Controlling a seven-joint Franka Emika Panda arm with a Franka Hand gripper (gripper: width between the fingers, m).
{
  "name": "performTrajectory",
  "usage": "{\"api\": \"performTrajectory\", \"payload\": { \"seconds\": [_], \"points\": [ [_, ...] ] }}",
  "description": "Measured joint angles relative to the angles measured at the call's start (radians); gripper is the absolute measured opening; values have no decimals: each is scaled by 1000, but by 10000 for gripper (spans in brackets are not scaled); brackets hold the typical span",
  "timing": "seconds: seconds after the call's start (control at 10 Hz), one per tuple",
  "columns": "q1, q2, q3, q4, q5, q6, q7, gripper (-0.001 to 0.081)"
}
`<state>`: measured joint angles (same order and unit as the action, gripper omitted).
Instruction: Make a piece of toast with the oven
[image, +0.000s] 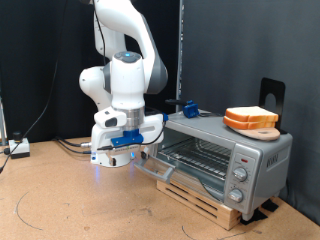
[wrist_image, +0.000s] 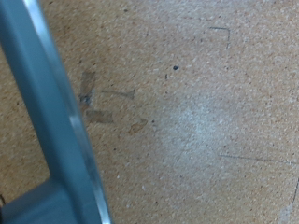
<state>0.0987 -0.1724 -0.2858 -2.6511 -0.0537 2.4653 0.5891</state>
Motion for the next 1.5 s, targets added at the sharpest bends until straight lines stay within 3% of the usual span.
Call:
{"api": "performTrajectory", "payload": {
  "seconds": [0.5, 0.8, 1.0, 1.2, 1.5],
  "points": [
    [16, 88, 13, 72, 136, -9, -84, 807],
    [23, 95, 31, 92, 149, -16, -100, 807],
    [23, 100, 33, 98, 138, -20, -89, 807],
    [17, 122, 32, 103, 59, -5, -38, 807],
    [-5, 198, 15, 102, -35, 63, 16, 807]
  ]
}}
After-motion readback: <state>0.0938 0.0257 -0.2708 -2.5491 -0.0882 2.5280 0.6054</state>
